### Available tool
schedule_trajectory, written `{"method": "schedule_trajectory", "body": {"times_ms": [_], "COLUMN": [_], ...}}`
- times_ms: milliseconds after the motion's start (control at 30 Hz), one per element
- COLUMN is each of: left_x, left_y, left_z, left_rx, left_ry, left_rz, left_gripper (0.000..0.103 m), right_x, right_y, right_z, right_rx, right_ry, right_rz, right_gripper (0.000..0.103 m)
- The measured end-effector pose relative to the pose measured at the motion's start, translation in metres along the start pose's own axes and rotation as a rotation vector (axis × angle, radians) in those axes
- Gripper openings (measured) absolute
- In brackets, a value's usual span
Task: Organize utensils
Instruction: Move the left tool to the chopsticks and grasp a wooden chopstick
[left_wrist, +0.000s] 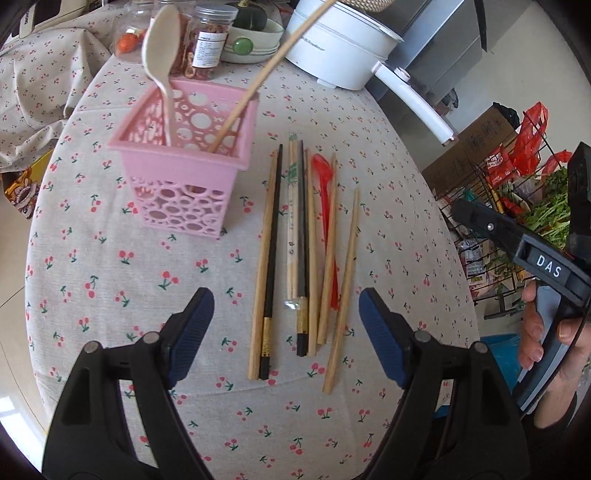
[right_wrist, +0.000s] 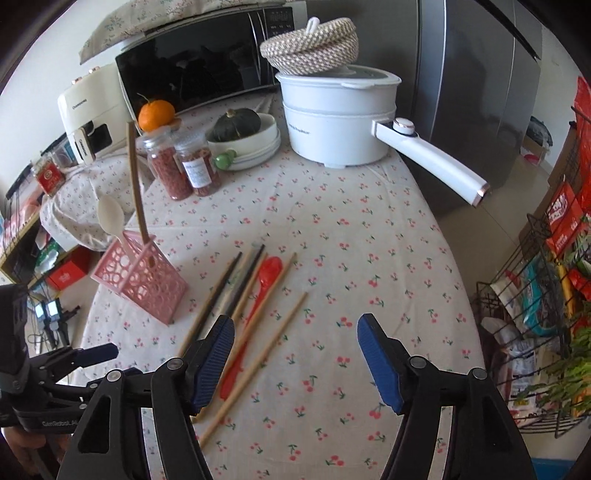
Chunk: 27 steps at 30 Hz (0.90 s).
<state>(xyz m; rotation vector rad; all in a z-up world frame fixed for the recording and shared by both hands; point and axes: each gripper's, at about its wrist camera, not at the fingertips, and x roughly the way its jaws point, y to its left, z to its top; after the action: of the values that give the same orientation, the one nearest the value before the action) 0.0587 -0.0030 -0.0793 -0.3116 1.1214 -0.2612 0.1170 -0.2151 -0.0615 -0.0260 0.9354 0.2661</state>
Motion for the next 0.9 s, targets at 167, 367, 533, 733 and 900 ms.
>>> {"method": "schedule_trajectory", "body": {"times_ms": [167, 367, 533, 733, 900], "left_x": [0.017, 0.057, 0.094, 0.128, 0.147], "left_y": [-0.038, -0.077, -0.084, -0.092, -0.1], "left_z": [0.0, 0.021, 0.056, 0.088, 0.095], "left_rx": [0.066, 0.198, 0.184, 0.179, 0.212], "left_ry": [0.001, 0.06, 0.125, 0.175, 0.25], "left_rz": [0.017, 0.108, 0.188, 0.268, 0.305], "left_gripper": [0.072, 0.035, 0.02, 0.018, 0.017], "right_x": [0.016, 0.028, 0.038, 0.044, 0.054], "right_y": [-0.036, -0.079, -0.092, -0.103, -0.119], "right_z": [-0.011, -0.017, -0.022, -0.02, -0.015], "right_rx": [0.05, 0.158, 0.162, 0.144, 0.182], "right_ry": [0.081, 0.145, 0.19, 0.192, 0.202], "right_rz": [-0.059, -0.061, -0.037, -0.036, -0.032], "right_gripper": [0.071, 0.071, 0.071, 0.071, 0.071]}}
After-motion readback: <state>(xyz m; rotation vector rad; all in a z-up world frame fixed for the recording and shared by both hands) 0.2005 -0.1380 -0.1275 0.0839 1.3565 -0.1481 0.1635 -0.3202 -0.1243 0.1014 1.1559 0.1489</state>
